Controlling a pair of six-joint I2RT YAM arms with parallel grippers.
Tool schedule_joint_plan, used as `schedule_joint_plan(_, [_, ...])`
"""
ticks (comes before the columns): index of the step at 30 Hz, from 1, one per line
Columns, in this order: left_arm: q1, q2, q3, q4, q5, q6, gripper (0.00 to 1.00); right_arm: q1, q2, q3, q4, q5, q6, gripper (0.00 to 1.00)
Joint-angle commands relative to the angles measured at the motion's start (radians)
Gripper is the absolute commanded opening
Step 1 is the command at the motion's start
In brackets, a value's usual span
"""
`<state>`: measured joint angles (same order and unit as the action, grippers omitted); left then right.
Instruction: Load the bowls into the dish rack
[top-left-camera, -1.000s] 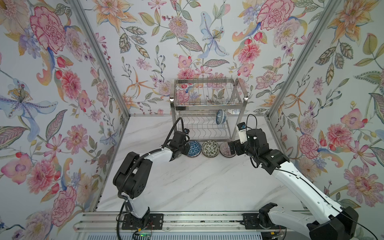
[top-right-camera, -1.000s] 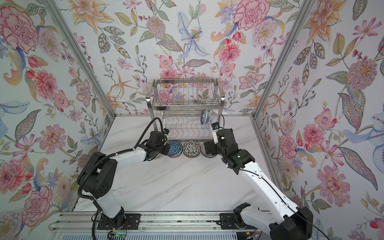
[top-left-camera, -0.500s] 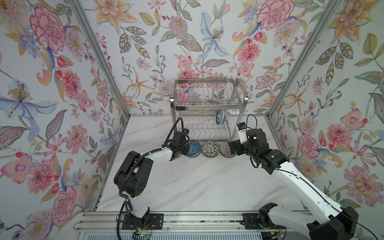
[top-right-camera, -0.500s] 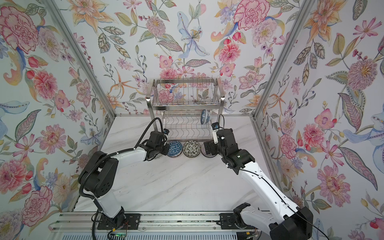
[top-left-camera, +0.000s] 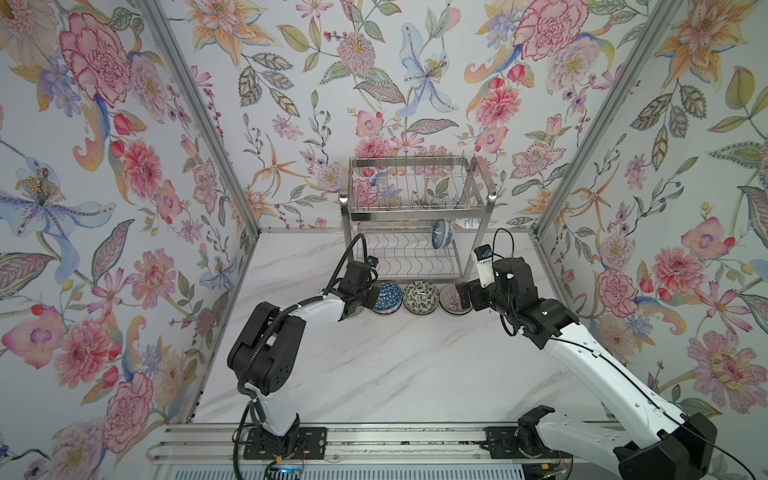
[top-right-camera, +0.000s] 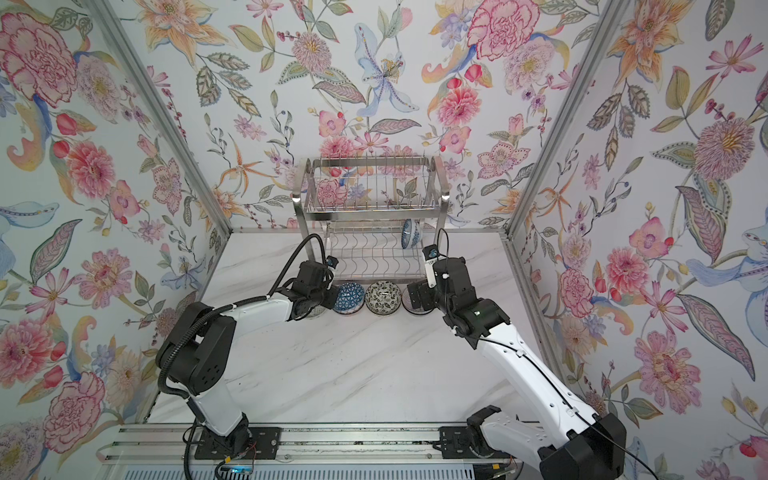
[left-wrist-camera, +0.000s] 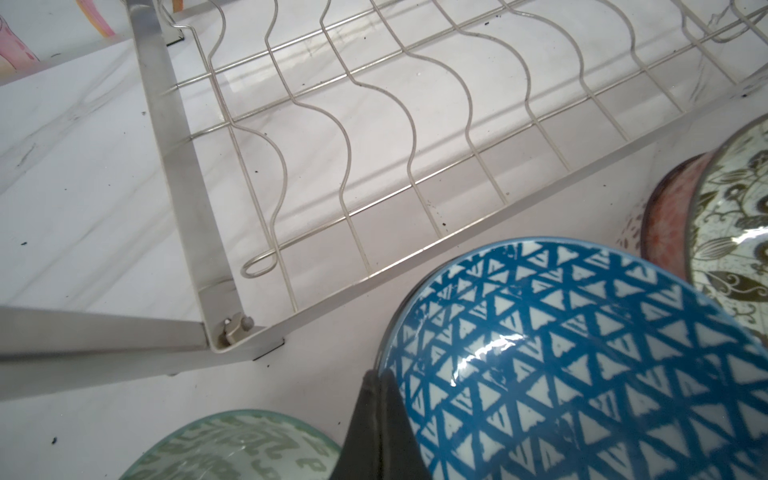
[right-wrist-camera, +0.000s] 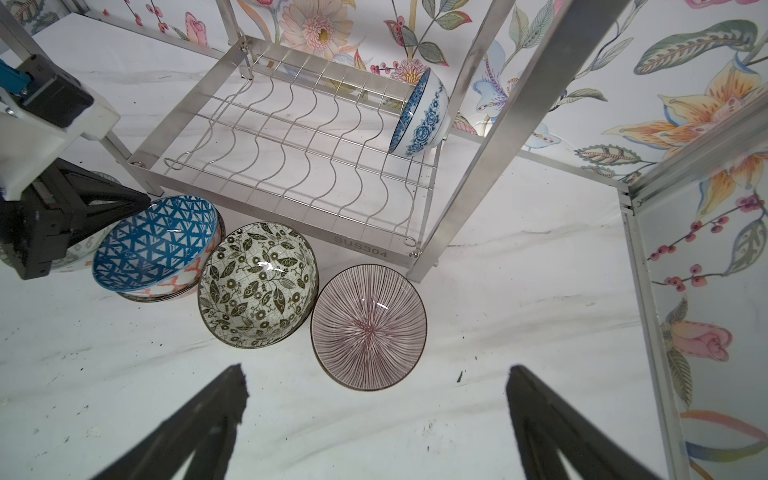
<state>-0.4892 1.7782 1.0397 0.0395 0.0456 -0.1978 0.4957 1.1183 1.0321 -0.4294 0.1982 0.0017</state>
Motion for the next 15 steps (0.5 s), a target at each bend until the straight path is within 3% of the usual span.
schedule_joint_plan(1, [0.006, -0.024, 0.011, -0.018, 0.005, 0.008, 0.00, -0.003, -0.014, -0.018, 0.008, 0.015, 0.010, 0.99])
schedule_joint_plan(4, [0.006, -0.025, 0.010, -0.017, 0.014, 0.006, 0.03, -0.002, -0.014, -0.018, 0.009, 0.014, 0.011, 0.99])
schedule_joint_plan(8, [0.006, -0.018, 0.007, -0.008, 0.034, 0.003, 0.26, -0.003, -0.015, -0.020, 0.009, 0.014, 0.010, 0.99])
schedule_joint_plan(15, [0.008, 0.007, 0.003, 0.007, 0.057, -0.006, 0.27, -0.002, -0.015, -0.019, 0.009, 0.015, 0.010, 0.99])
